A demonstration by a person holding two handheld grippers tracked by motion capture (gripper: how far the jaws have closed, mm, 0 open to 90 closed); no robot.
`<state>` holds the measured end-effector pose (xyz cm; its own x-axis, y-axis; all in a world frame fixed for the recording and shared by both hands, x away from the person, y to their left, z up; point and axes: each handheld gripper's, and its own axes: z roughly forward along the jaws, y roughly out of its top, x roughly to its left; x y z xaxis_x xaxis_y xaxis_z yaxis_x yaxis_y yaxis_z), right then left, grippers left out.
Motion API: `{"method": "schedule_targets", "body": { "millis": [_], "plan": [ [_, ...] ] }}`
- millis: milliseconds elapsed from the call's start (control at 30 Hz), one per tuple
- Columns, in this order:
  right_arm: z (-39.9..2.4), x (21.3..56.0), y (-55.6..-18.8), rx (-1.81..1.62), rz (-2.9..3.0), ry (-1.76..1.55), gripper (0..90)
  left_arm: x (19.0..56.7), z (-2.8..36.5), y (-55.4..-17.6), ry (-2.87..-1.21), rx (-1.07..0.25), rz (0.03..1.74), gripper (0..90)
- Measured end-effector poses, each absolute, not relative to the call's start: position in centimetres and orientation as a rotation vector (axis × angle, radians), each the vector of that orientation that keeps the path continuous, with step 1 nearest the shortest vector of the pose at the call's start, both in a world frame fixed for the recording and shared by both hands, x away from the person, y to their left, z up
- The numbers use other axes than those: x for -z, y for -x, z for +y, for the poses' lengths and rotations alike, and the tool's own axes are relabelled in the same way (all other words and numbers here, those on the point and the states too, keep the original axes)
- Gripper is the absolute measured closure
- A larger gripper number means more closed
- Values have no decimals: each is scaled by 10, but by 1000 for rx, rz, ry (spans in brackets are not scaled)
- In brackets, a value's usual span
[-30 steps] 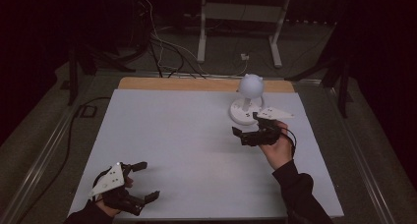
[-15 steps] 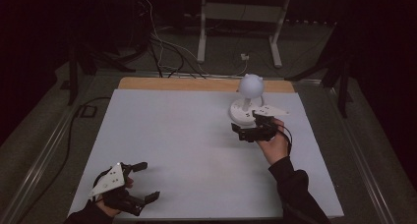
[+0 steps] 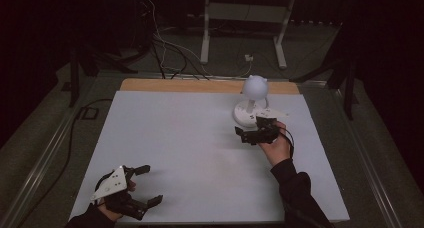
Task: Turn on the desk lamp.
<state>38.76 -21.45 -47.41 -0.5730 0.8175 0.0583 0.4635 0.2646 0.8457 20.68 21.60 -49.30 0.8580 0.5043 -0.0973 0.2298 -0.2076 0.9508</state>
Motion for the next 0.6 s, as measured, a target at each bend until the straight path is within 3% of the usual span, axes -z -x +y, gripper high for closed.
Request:
{"method": "schedule_targets", "body": {
  "millis": [400, 600],
  "plan": [
    [-211, 493, -393, -1188, 2115, -1231, 9, 493, 216, -207, -1794, -277, 559, 3],
    [-210, 496, -392, -1132, 2099, -1261, 161, 493, 216, -207, -1794, -278, 560, 3]
  ]
}}
